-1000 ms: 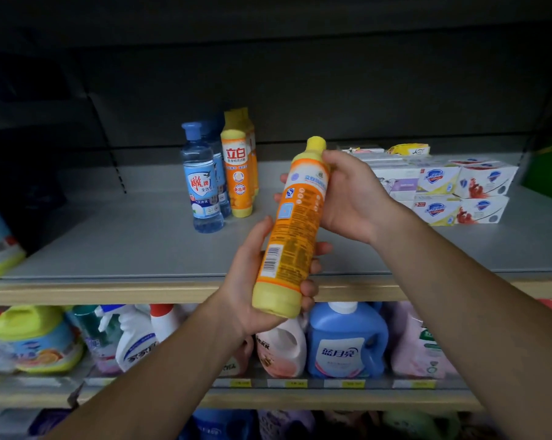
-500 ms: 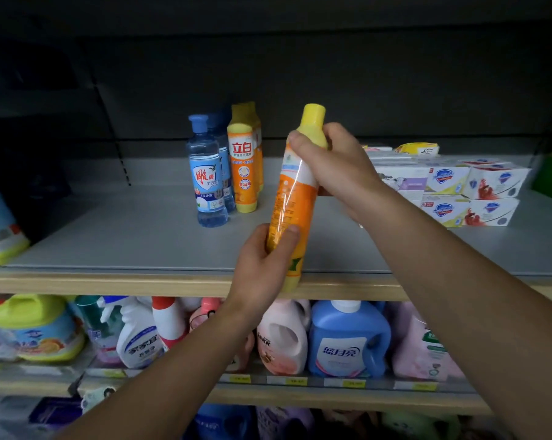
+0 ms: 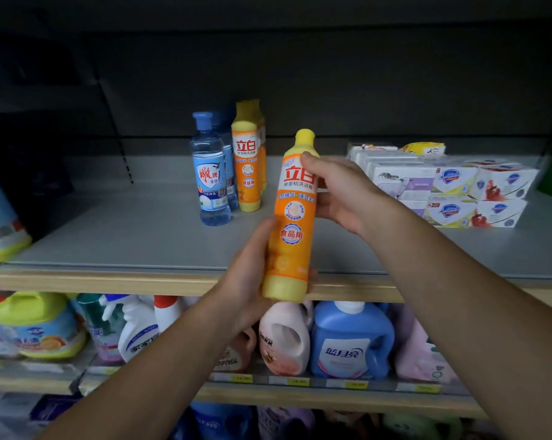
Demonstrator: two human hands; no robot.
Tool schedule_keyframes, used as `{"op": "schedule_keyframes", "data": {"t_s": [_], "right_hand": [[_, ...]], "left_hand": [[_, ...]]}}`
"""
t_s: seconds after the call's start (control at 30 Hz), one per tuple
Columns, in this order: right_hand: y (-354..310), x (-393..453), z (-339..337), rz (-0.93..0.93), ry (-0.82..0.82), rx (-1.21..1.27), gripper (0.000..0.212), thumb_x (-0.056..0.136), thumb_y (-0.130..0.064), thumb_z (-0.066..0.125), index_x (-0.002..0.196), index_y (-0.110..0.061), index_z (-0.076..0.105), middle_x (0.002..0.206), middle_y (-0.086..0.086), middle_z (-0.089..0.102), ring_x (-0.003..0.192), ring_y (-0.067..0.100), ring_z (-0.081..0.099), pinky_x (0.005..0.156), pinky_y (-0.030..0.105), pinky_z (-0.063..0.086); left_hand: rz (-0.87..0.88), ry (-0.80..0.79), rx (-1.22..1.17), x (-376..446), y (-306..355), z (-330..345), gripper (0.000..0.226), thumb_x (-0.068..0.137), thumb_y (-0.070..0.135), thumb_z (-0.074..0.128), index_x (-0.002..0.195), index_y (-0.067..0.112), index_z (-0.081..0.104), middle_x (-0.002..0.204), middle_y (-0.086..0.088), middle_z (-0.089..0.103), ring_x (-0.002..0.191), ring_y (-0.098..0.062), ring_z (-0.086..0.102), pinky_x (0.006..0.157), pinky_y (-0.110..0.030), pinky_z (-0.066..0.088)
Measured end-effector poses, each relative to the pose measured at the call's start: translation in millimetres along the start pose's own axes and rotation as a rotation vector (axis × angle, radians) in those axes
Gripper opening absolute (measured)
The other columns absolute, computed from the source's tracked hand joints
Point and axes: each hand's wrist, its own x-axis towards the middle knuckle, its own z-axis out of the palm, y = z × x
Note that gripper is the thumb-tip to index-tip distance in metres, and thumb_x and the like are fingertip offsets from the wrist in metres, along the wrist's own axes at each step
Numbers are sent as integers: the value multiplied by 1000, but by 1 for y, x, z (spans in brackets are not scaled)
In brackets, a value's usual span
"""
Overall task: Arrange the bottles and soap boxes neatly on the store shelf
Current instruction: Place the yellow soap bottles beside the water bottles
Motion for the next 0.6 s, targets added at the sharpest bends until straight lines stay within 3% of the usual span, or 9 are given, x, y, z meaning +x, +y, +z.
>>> {"op": "schedule_keyframes", "data": {"t_s": [0.1, 0.17, 0.23, 0.3, 0.4, 0.5, 0.6], "right_hand": [[-4, -1, 9, -63, 75, -107, 34, 92, -41, 64, 115, -18, 59, 100, 3, 72, 84, 19, 74, 72, 40, 62], [-6, -2, 16, -105, 92, -161, 36, 93, -44, 61, 120, -20, 56, 105, 1, 70, 88, 17, 72, 75, 40, 61], [-8, -2, 20, -151, 77, -205, 37, 93, -44, 61, 123, -23, 55, 107, -2, 68, 91, 16, 71, 78, 41, 61], [-9, -3, 21, -207, 67, -252, 38, 91, -44, 64, 122, -25, 53, 109, -4, 68, 93, 13, 70, 80, 41, 60], [-8, -5, 19, -326, 75, -351, 44, 87, -41, 69, 124, -28, 50, 111, -9, 65, 94, 5, 66, 77, 29, 59], [-4, -6, 17, -435, 29, -433, 49, 86, -36, 72, 128, -31, 47, 108, -19, 60, 90, -9, 61, 67, 11, 51], [-2, -2, 16, -469, 10, -475, 54, 87, -34, 71, 134, -33, 43, 104, -26, 54, 86, -16, 56, 61, 5, 45]], "left_hand": [[242, 230, 386, 7, -2, -6, 33, 85, 53, 63, 108, 29, 62, 104, -3, 73, 92, -28, 72, 85, -51, 57], [329, 243, 464, 9, -2, -9, 25, 86, 52, 63, 104, 35, 61, 106, 3, 72, 95, -25, 71, 87, -53, 56], [375, 225, 470, 13, -2, -13, 32, 80, 55, 64, 106, 36, 61, 106, 5, 72, 96, -23, 71, 86, -50, 57], [449, 185, 526, 19, -2, -19, 41, 78, 55, 64, 113, 34, 59, 108, 6, 71, 98, -19, 70, 84, -42, 57], [563, 146, 684, 29, -4, -29, 41, 86, 47, 64, 123, 32, 54, 111, 14, 68, 100, -4, 66, 81, -25, 54], [560, 154, 826, 41, -5, -39, 43, 90, 41, 63, 130, 36, 48, 115, 22, 64, 105, 3, 61, 87, -22, 51], [534, 200, 1002, 46, 0, -52, 47, 86, 51, 64, 128, 40, 48, 109, 29, 60, 99, 13, 58, 74, -5, 47]]}}
